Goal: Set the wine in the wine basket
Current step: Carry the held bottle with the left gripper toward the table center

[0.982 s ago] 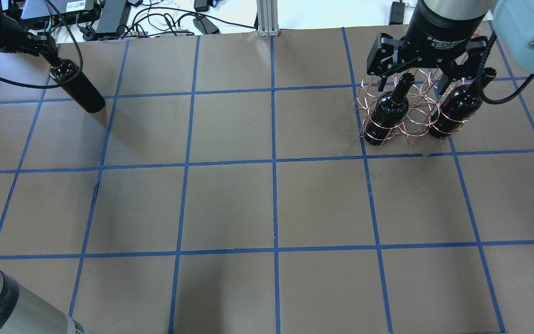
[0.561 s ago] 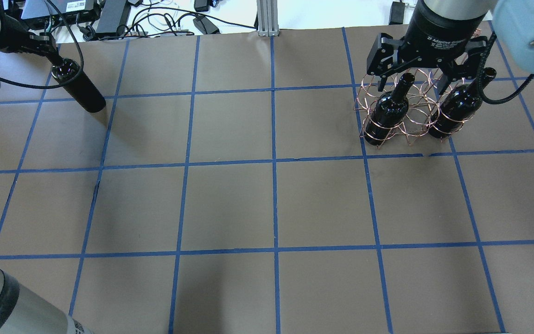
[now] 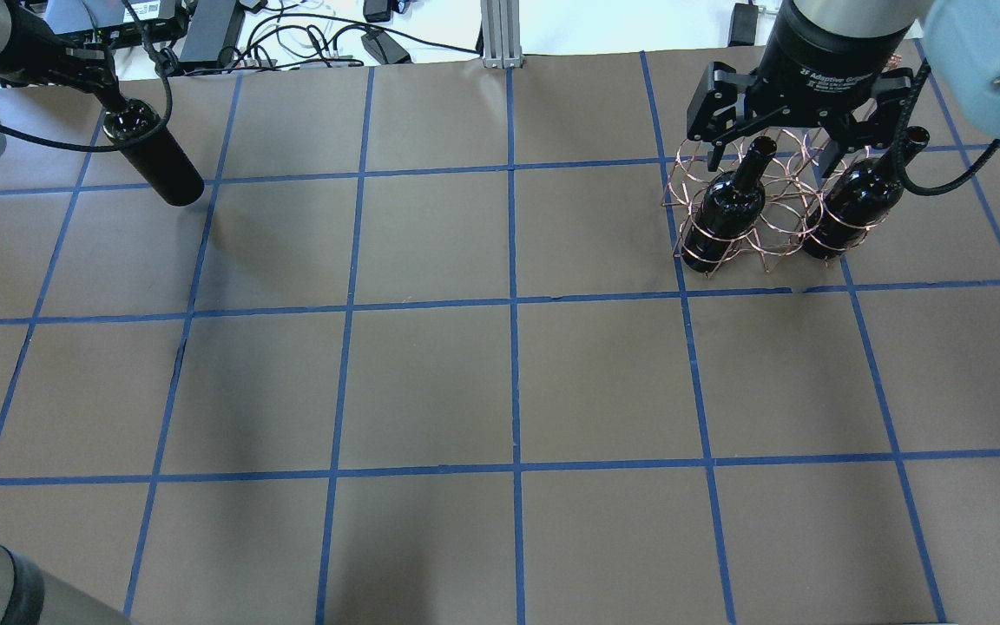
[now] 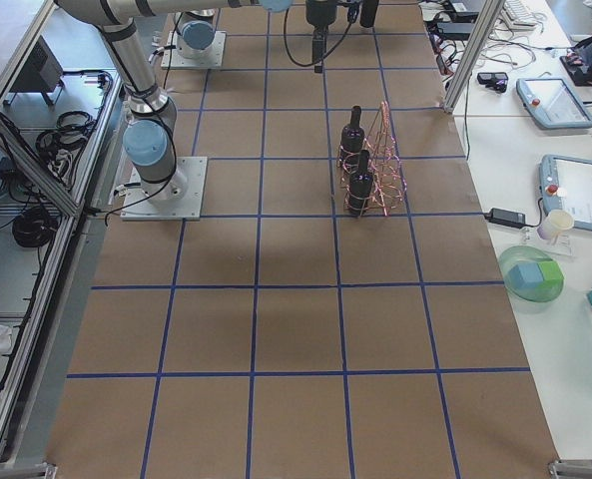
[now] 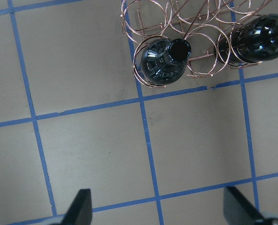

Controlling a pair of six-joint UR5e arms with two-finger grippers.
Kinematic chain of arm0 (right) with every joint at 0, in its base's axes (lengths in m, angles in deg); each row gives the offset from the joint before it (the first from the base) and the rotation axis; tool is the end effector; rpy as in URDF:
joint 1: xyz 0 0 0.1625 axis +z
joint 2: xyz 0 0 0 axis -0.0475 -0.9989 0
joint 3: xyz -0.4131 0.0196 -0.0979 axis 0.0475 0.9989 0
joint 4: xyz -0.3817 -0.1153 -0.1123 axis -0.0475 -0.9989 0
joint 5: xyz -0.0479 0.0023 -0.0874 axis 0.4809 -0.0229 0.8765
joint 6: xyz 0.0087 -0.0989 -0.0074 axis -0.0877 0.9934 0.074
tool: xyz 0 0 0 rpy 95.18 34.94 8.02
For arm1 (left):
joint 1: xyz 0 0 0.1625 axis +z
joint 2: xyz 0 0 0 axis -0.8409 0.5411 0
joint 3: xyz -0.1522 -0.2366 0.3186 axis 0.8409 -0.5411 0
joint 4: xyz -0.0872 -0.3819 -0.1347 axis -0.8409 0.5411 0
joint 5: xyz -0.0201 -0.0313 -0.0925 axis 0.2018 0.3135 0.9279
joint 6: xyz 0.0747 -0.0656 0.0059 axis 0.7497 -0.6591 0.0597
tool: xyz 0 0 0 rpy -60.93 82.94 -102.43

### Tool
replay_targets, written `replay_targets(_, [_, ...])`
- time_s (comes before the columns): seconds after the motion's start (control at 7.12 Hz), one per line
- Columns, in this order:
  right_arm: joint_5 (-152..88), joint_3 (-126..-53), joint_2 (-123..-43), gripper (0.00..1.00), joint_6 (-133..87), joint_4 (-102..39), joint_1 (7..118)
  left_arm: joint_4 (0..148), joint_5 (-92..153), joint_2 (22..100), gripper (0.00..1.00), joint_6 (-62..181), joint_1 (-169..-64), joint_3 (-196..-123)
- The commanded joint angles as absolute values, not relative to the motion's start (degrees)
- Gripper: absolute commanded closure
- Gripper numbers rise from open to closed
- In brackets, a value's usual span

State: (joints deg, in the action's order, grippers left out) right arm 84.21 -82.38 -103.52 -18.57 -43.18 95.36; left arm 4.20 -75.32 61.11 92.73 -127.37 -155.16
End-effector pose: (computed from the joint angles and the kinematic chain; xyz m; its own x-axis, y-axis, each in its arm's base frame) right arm 0.1506 -0.4881 0.5244 -0.9854 0.1655 0.0409 0.1627 0.9846 -0.0639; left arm 0.0878 -0.6637 0.4118 -0.9977 -0.0220 -0.0646 0.0108 0.8842 -0.4670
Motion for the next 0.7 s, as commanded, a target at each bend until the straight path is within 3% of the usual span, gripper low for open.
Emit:
replay_targets(0.0, [84.2,-82.4,-103.6,0.00,-18.6,-43.2,95.4,6.5,-80.1,54.7,0.90,82.0,-136.5,-161.6])
replay_targets(0.56, [84.2,-82.4,-103.8,0.00,-18.5,-42.9,95.1,11.6,-76.4,47.6,0.90,63.5,-150.2,-168.1])
